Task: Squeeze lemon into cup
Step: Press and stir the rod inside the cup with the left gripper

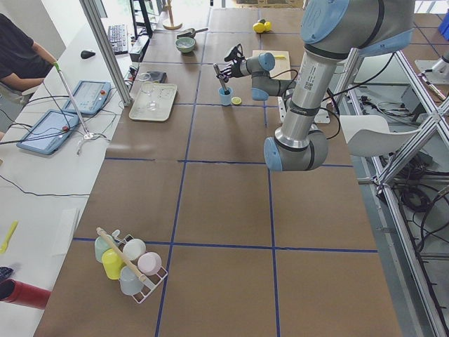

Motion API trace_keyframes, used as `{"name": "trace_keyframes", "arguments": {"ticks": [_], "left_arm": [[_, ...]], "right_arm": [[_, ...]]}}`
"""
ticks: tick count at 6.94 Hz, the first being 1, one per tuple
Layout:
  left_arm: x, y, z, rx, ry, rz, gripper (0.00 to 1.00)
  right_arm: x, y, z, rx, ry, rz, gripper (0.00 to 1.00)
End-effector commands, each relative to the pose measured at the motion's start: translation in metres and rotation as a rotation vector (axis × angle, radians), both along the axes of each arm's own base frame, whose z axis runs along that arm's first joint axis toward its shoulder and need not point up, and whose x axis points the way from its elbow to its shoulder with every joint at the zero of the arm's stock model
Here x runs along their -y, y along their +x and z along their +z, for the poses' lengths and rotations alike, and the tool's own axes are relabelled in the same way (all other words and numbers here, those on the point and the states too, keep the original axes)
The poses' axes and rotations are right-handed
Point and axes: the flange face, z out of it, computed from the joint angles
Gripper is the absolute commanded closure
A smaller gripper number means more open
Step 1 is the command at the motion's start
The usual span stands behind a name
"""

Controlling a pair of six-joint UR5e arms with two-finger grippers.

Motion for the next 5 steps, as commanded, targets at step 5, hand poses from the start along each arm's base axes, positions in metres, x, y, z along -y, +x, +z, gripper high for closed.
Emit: {"name": "trace_keyframes", "arguments": {"ticks": [5], "left_arm": [[-0.01, 0.01, 0.001, -0.044, 0.005, 0.027, 1.0]], "right_arm": [[0.0, 0.003, 0.0, -0.001, 0.002, 0.004, 0.0]]}}
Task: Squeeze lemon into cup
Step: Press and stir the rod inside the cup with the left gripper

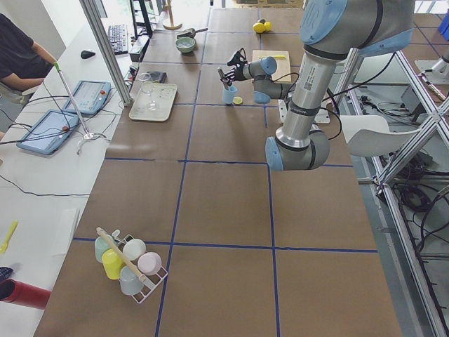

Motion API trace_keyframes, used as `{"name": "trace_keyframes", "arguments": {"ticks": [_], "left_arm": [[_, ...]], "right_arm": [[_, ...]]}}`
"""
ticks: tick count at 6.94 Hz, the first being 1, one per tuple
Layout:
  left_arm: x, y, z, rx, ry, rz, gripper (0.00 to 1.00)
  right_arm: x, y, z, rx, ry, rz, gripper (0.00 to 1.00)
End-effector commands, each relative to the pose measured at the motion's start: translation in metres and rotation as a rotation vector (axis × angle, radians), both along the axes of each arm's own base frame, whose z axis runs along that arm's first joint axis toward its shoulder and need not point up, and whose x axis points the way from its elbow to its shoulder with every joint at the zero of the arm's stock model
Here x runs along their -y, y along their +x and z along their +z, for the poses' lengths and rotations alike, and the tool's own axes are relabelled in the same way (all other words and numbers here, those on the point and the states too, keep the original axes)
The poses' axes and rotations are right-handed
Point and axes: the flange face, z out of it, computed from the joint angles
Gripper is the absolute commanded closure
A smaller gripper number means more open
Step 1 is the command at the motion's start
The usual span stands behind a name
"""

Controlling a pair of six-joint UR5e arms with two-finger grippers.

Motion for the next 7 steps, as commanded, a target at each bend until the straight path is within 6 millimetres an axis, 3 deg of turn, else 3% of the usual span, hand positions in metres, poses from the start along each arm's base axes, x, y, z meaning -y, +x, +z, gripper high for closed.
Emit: {"name": "trace_keyframes", "arguments": {"ticks": [1, 3, 7], "left_arm": [[-0.001, -0.008, -0.008, -0.029, 0.012, 0.003, 1.0], [0.005, -0.022, -0.017, -0.053, 0.02, -0.012, 1.0], [0.047, -0.066, -0.029, -0.08, 0.033, -0.046, 1.0]], "right_arm": [[0.0, 0.001, -0.001, -0.001, 0.003, 0.001, 0.0], [0.0, 0.001, -0.002, 0.001, 0.003, 0.002, 0.0], [0.0, 0.001, -0.003, 0.001, 0.006, 0.002, 0.0]]}}
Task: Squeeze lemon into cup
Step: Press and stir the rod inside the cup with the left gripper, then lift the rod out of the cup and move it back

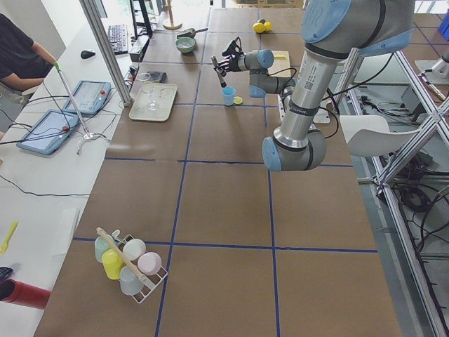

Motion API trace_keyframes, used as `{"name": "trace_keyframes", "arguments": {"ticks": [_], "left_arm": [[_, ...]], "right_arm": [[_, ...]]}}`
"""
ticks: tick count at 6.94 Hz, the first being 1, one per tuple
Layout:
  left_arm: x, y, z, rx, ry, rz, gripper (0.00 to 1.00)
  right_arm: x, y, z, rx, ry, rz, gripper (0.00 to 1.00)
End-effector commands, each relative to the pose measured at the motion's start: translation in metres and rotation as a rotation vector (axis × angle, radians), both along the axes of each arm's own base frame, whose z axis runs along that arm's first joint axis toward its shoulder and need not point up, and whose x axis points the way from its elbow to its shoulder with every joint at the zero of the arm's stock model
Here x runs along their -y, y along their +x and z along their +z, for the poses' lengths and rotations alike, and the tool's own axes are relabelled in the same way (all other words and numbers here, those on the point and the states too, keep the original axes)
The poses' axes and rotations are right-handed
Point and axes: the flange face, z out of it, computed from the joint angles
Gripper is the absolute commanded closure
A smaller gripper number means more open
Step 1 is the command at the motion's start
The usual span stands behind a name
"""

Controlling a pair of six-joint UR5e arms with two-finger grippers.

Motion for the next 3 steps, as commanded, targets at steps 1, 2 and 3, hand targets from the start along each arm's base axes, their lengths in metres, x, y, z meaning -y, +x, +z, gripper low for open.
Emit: {"name": "trace_keyframes", "arguments": {"ticks": [1, 2, 3], "left_arm": [[0.025, -0.03, -0.006, 0.002, 0.024, 0.015, 1.0], [0.037, -0.056, -0.014, 0.017, 0.072, 0.005, 1.0], [0.054, -0.081, -0.009, 0.027, 0.082, 0.026, 1.0]], "right_arm": [[0.0, 0.0, 0.0, -0.002, 0.001, -0.001, 0.0], [0.0, 0.0, 0.001, -0.002, -0.001, -0.001, 0.0], [0.001, 0.002, 0.004, -0.003, -0.006, 0.003, 0.0]]}}
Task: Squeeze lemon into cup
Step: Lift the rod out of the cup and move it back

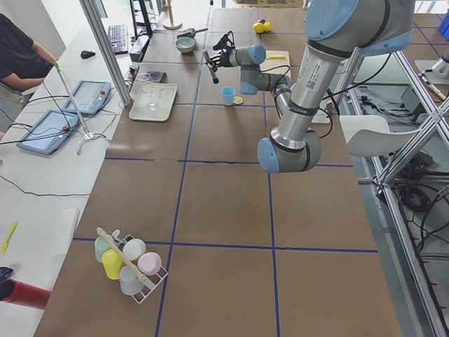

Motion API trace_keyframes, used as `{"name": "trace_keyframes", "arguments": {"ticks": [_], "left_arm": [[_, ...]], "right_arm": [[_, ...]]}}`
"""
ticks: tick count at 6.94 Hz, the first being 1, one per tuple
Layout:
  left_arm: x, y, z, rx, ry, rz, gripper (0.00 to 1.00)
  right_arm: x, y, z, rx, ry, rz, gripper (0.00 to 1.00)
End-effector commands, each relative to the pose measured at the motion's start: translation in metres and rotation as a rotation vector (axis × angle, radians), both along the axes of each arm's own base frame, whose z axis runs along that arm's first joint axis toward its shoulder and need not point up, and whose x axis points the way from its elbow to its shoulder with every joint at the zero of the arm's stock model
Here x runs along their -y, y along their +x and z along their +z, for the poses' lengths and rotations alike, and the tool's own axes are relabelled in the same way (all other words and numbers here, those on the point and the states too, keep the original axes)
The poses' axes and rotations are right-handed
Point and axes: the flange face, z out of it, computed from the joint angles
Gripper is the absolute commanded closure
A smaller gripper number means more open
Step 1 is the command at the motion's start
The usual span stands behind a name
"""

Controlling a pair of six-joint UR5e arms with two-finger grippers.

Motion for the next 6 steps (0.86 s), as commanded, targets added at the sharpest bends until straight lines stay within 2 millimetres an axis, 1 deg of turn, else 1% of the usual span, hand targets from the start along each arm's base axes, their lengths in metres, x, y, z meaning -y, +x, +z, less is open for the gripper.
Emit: {"name": "trace_keyframes", "arguments": {"ticks": [1, 2, 3, 4, 5, 6], "left_arm": [[0.041, -0.06, 0.02, 0.051, 0.013, 0.084, 1.0], [0.058, -0.099, 0.032, 0.091, -0.015, 0.131, 1.0], [0.078, -0.137, 0.035, 0.144, -0.075, 0.199, 1.0], [0.101, -0.185, 0.037, 0.163, -0.12, 0.206, 1.0], [0.1, -0.214, 0.055, 0.182, -0.169, 0.22, 1.0], [0.082, -0.235, 0.079, 0.209, -0.195, 0.27, 1.0]], "right_arm": [[-0.001, 0.004, 0.006, -0.001, -0.007, 0.003, 0.0], [-0.006, 0.01, 0.013, 0.004, -0.014, 0.004, 0.0], [-0.006, 0.013, 0.021, -0.001, -0.011, -0.008, 0.0], [-0.004, 0.021, 0.032, -0.006, -0.003, -0.024, 0.0], [-0.004, 0.026, 0.036, -0.008, 0.005, -0.031, 0.0], [-0.005, 0.029, 0.04, -0.009, -0.002, -0.025, 0.0]]}}
